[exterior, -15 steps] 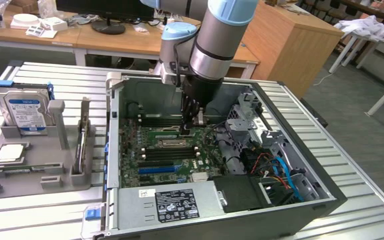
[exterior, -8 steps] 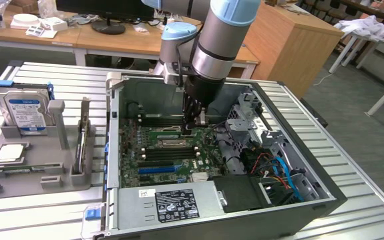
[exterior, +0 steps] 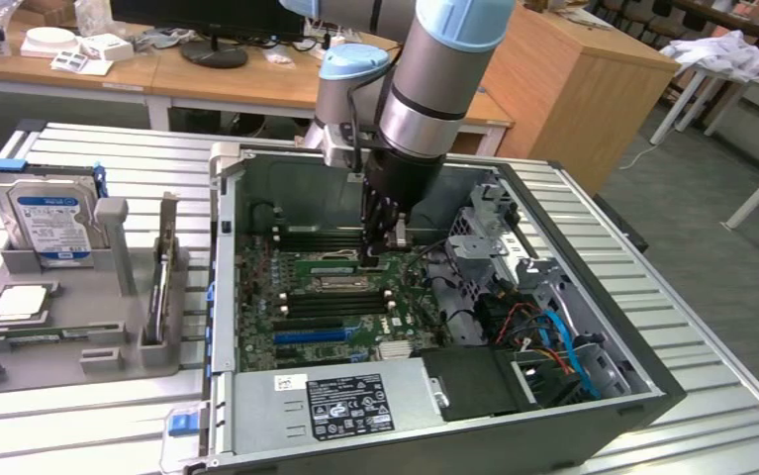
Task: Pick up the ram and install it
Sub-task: 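Insert the ram into the slot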
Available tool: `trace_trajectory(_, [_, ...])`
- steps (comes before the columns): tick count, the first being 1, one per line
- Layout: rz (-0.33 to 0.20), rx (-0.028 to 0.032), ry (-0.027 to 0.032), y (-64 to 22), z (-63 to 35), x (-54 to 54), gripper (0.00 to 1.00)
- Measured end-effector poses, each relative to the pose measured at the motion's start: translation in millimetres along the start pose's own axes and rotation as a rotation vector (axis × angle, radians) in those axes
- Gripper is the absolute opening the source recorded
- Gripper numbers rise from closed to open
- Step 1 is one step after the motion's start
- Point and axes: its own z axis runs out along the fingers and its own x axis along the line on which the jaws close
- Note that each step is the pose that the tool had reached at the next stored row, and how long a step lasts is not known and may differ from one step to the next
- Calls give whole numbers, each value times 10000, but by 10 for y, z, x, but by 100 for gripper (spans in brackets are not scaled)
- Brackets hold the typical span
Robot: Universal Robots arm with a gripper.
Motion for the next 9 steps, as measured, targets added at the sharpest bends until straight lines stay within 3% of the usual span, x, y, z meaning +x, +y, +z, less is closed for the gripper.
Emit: trace_trajectory(9, [0,0,0,0,-1,52,11])
